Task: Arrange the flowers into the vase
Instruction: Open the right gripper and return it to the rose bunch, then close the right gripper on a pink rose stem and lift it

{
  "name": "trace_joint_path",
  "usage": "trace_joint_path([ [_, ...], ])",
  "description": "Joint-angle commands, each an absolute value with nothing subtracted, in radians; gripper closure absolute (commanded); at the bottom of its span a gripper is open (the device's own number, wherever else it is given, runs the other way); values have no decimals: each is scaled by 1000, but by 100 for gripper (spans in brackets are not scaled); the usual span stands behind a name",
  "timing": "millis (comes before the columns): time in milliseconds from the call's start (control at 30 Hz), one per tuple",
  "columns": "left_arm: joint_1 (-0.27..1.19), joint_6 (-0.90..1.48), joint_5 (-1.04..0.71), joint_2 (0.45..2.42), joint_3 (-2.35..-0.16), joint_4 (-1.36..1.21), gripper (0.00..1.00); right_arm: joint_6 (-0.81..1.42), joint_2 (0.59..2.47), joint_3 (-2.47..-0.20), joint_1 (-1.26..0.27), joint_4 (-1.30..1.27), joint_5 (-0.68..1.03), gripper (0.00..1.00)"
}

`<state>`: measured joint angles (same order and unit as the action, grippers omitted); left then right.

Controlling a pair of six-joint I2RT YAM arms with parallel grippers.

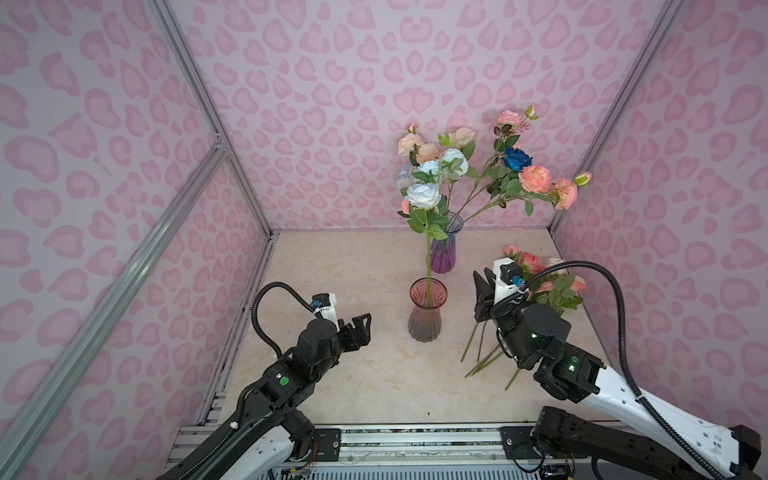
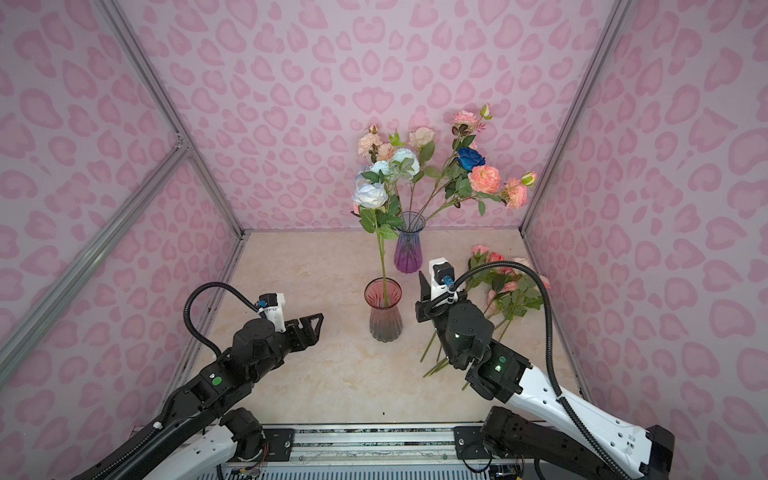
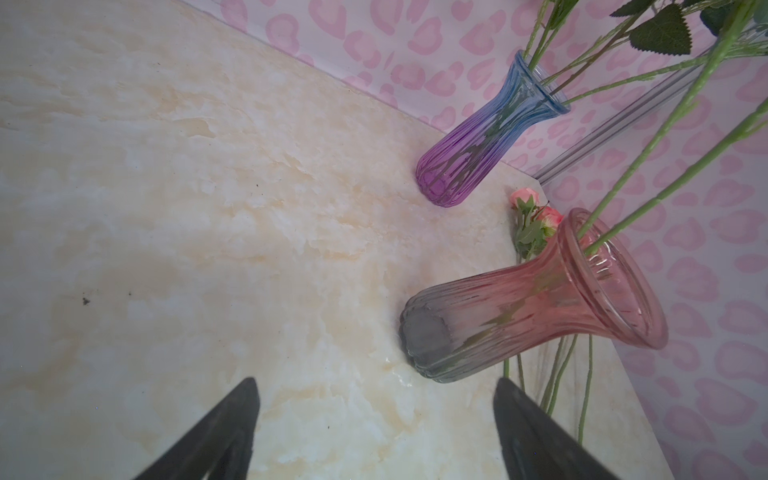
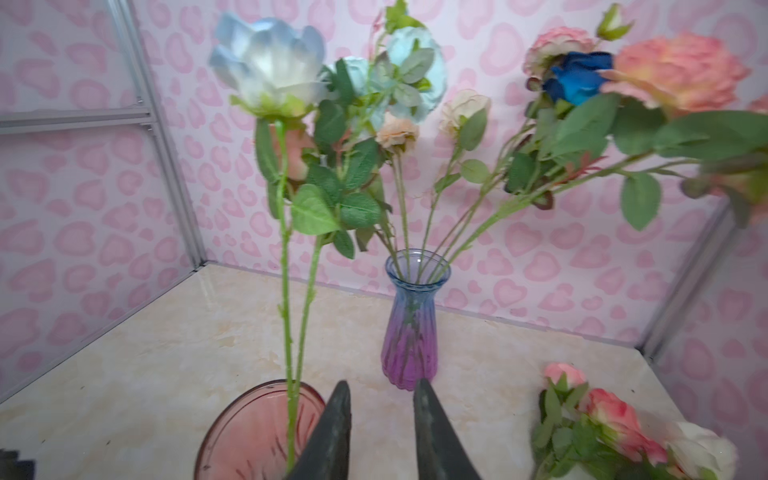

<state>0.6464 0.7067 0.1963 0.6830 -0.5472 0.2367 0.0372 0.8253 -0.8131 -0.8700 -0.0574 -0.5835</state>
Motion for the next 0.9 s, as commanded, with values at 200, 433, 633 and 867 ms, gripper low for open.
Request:
trace_joint_path([
  [200, 645, 692, 173, 718, -570, 170, 11, 603, 802, -651, -192, 186, -290, 74],
  [433, 644, 692, 171, 726, -550, 165, 11, 696, 1103, -644, -12, 121, -44, 74],
  [633, 644, 701, 160, 744, -542, 149, 11, 740, 1345, -703, 57, 167, -23, 73],
  [867, 644, 694, 159, 770, -541, 135, 11, 731, 1526, -771, 83, 140, 5, 74],
])
